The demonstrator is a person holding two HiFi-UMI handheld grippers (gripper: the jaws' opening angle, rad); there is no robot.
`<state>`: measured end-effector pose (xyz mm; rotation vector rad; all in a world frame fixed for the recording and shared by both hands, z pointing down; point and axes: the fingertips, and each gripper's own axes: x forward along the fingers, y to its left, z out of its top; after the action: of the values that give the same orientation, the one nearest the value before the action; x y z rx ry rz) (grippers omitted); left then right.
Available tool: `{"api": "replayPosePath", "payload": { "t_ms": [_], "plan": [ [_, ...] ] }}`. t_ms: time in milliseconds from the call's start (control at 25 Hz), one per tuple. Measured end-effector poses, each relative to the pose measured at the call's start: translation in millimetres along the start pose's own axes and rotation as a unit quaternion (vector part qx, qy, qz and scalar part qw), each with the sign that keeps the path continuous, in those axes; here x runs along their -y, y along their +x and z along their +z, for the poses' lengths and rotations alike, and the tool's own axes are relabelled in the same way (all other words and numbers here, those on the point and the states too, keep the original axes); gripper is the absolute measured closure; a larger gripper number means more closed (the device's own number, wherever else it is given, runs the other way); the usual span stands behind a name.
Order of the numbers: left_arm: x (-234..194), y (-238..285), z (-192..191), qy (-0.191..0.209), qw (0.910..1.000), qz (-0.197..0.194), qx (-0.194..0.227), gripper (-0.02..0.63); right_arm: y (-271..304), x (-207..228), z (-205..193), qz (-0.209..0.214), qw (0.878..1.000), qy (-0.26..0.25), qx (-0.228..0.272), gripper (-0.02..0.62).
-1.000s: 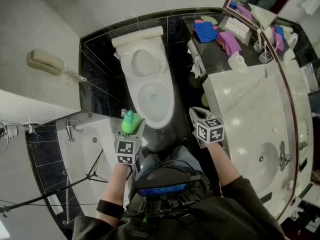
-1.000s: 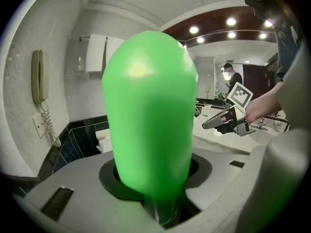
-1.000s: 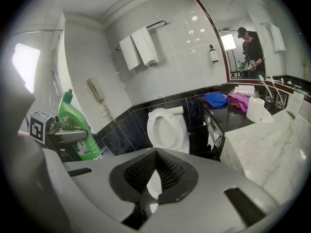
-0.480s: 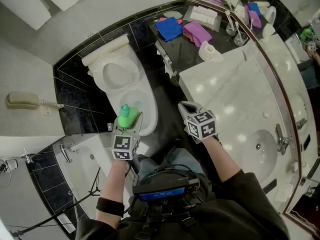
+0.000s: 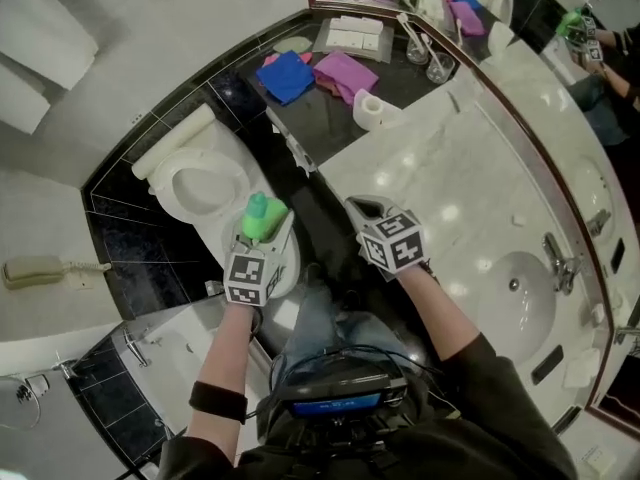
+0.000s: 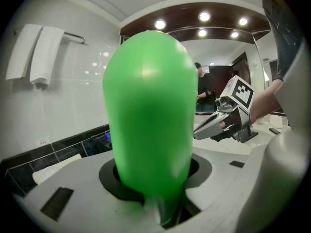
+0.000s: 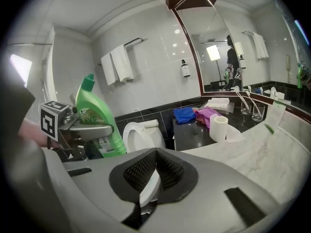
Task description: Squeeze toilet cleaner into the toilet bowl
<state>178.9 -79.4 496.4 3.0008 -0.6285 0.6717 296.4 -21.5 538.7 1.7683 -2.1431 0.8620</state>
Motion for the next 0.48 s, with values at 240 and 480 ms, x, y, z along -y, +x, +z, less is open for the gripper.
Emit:
{"api": "replayPosePath", "payload": {
  "t_ms": [240,480],
  "plan": [
    [-3.4,69.9,10.0,0.009,0.9992,-0.038,0.01,0.417,17.7,40.1,12.1,-0.028,1.0,0.001,-0.001,0.589],
    [-12.6,134.3,12.4,0.018,0.9974,-0.069,0.01,0.417,43.1,74.8,28.7,-0.049,0.999,0.012,0.001,0.589]
  ]
}}
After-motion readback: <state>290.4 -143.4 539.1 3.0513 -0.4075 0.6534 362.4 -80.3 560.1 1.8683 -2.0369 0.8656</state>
